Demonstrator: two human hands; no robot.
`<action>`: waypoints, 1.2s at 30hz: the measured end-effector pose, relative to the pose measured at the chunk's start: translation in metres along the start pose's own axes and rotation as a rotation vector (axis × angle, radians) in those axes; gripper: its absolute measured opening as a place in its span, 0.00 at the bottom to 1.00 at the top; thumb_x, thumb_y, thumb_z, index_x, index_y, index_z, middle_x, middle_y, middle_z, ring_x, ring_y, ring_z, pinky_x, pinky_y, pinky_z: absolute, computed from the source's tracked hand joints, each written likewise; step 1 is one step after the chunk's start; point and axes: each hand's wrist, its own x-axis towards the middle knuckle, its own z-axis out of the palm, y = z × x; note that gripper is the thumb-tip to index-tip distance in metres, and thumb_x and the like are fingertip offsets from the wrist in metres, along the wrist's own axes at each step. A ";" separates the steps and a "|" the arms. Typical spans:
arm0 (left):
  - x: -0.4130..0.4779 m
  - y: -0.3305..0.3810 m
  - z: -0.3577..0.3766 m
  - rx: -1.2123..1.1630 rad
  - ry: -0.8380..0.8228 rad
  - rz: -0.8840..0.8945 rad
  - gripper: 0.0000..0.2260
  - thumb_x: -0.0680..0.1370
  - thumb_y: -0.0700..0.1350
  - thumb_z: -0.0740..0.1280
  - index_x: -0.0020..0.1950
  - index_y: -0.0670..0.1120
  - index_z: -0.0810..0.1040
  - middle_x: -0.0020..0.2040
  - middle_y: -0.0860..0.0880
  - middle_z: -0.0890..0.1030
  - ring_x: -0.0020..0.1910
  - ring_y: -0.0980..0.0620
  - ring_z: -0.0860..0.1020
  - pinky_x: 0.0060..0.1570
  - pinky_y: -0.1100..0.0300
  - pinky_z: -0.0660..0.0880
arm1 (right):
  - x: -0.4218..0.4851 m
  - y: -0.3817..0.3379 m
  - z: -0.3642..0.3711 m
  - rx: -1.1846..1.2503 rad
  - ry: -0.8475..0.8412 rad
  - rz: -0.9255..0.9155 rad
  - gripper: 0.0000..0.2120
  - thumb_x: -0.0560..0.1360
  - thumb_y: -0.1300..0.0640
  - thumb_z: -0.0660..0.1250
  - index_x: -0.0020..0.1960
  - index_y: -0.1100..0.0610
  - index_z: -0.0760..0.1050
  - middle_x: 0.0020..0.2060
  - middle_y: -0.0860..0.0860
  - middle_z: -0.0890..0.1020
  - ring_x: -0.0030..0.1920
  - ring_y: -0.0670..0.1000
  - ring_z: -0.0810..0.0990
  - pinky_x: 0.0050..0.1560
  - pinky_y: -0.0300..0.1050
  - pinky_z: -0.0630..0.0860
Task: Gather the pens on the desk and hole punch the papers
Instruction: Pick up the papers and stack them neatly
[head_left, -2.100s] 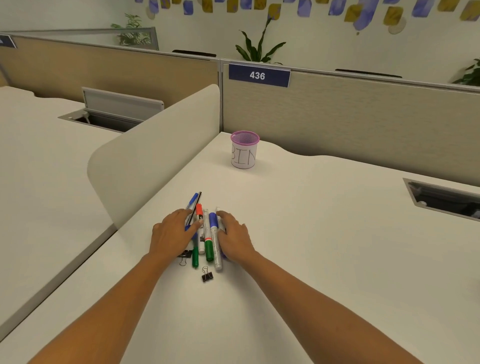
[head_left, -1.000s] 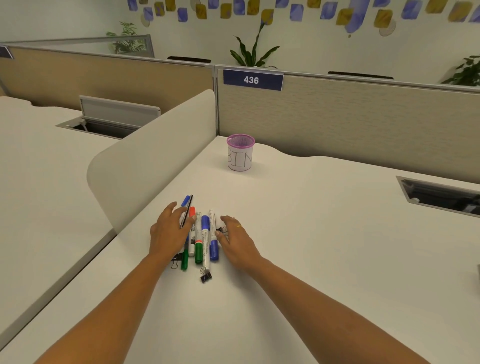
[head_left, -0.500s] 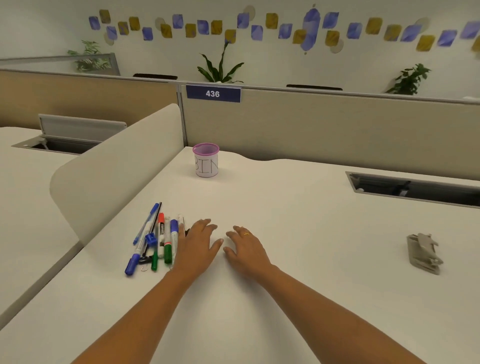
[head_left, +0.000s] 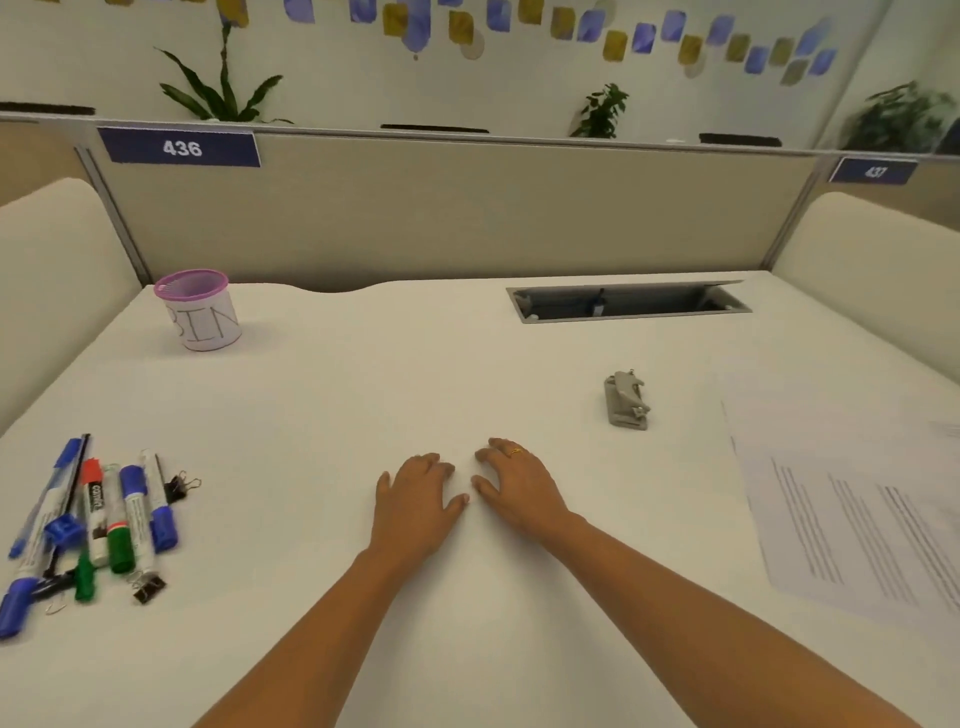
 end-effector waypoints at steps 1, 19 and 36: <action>0.002 0.010 0.004 -0.001 -0.008 0.022 0.21 0.78 0.57 0.58 0.69 0.51 0.66 0.74 0.52 0.62 0.74 0.56 0.58 0.72 0.49 0.54 | -0.004 0.010 -0.004 -0.006 0.011 0.025 0.22 0.79 0.49 0.58 0.70 0.55 0.66 0.73 0.53 0.64 0.74 0.50 0.60 0.73 0.48 0.57; 0.021 0.204 0.072 -0.120 -0.137 0.143 0.21 0.77 0.57 0.60 0.69 0.52 0.68 0.74 0.52 0.63 0.73 0.54 0.60 0.72 0.50 0.57 | -0.081 0.192 -0.096 0.023 0.168 0.165 0.19 0.78 0.48 0.59 0.66 0.54 0.70 0.71 0.51 0.68 0.71 0.50 0.64 0.71 0.46 0.56; 0.026 0.321 0.133 -0.076 -0.112 0.037 0.31 0.72 0.66 0.62 0.72 0.57 0.61 0.76 0.55 0.56 0.76 0.54 0.49 0.72 0.43 0.44 | -0.125 0.354 -0.179 0.147 0.162 0.185 0.13 0.76 0.59 0.63 0.59 0.56 0.75 0.64 0.51 0.74 0.64 0.50 0.72 0.59 0.39 0.65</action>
